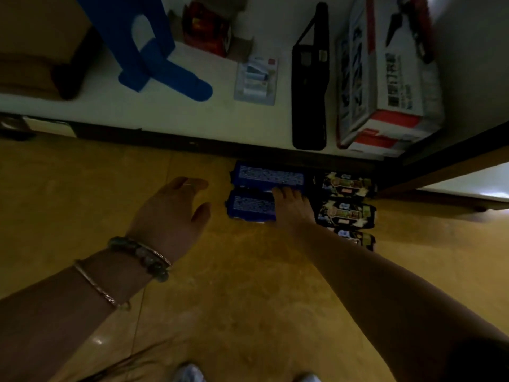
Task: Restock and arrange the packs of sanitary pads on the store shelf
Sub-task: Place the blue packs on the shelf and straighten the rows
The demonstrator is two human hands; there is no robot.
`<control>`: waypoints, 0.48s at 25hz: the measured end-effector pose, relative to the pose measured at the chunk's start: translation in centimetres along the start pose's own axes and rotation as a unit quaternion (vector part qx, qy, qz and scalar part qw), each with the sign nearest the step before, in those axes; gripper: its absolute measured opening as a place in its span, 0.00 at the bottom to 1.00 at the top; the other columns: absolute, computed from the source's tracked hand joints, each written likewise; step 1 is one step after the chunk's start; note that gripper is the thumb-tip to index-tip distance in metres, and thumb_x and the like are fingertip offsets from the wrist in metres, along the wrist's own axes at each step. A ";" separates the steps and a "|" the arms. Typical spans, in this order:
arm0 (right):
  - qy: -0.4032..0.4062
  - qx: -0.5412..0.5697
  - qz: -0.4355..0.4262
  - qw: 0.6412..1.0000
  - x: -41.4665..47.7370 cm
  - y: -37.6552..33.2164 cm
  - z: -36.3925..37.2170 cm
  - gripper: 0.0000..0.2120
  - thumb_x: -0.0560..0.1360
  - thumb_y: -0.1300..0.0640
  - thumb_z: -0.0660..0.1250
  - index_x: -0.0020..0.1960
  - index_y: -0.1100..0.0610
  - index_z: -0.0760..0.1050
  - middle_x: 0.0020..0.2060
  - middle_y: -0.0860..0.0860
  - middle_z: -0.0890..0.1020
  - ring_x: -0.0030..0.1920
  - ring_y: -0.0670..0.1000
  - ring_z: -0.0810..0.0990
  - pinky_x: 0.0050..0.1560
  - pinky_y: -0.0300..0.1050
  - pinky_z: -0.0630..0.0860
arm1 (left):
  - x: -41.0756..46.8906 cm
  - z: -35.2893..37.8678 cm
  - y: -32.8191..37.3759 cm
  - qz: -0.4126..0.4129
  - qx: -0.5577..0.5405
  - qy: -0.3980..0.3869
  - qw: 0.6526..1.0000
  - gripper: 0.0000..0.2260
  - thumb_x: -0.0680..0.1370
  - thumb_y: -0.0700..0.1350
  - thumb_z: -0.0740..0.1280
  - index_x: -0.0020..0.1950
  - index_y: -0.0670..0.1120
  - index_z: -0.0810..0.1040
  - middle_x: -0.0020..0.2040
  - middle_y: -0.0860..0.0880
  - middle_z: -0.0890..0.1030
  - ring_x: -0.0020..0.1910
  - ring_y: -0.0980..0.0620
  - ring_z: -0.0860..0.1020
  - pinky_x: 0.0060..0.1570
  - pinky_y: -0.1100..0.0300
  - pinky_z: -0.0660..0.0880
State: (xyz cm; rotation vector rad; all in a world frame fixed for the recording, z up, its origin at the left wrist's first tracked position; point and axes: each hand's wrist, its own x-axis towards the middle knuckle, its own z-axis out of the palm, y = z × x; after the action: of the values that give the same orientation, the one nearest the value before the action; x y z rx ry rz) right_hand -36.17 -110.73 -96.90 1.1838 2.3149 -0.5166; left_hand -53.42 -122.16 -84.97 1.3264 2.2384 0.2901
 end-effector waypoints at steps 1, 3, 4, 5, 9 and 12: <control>-0.012 -0.033 -0.002 0.999 0.7 0.1 0.7 0.36 0.75 0.47 0.66 0.74 0.58 0.52 0.70 0.58 0.61 0.69 0.60 0.62 0.68 0.55 0.61 | 0.4 0.5 -0.2 -0.005 -0.001 -0.003 1.000 0.18 0.78 0.46 0.62 0.68 0.48 0.70 0.66 0.49 0.71 0.57 0.46 0.75 0.51 0.61 0.68; -0.020 -0.081 -0.001 0.997 1.8 0.1 1.7 0.33 0.75 0.52 0.66 0.73 0.59 0.53 0.69 0.58 0.61 0.68 0.60 0.62 0.68 0.55 0.61 | 1.0 1.0 -0.4 -0.011 0.000 -0.005 1.000 0.18 0.78 0.47 0.62 0.68 0.49 0.69 0.66 0.50 0.71 0.55 0.46 0.75 0.49 0.62 0.67; -0.019 -0.091 0.001 0.996 2.2 0.0 2.1 0.31 0.76 0.54 0.65 0.72 0.60 0.55 0.68 0.58 0.60 0.67 0.60 0.62 0.67 0.55 0.61 | 1.3 1.2 -0.5 -0.011 0.002 -0.009 1.000 0.18 0.78 0.47 0.62 0.68 0.49 0.69 0.66 0.50 0.71 0.54 0.46 0.76 0.49 0.62 0.67; -0.016 -0.090 0.003 0.996 2.6 -0.2 2.3 0.28 0.77 0.55 0.63 0.72 0.60 0.56 0.68 0.59 0.60 0.67 0.60 0.62 0.67 0.55 0.62 | 1.4 1.3 -0.6 -0.011 0.004 -0.012 1.000 0.18 0.78 0.47 0.62 0.68 0.50 0.69 0.66 0.51 0.71 0.53 0.47 0.76 0.49 0.62 0.68; -0.023 -0.038 0.001 0.999 1.6 -0.4 0.8 0.28 0.75 0.53 0.66 0.71 0.61 0.60 0.68 0.58 0.61 0.68 0.60 0.61 0.66 0.56 0.64 | 1.1 0.3 0.0 -0.022 -0.007 -0.009 1.000 0.18 0.78 0.47 0.62 0.68 0.49 0.69 0.65 0.50 0.71 0.55 0.47 0.75 0.50 0.60 0.69; -0.015 0.064 -0.003 0.998 -1.4 -0.2 -3.0 0.33 0.71 0.48 0.70 0.70 0.59 0.62 0.69 0.56 0.61 0.69 0.59 0.60 0.66 0.58 0.66 | -0.7 -1.8 1.4 -0.028 -0.021 -0.006 0.999 0.19 0.77 0.46 0.64 0.68 0.48 0.70 0.65 0.48 0.72 0.57 0.46 0.75 0.51 0.57 0.71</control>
State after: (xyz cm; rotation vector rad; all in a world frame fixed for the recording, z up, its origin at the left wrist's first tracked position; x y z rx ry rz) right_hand -36.34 -110.18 -93.64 1.2193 2.2885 -0.6892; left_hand -53.01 -121.90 -82.62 1.2384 2.2427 0.3057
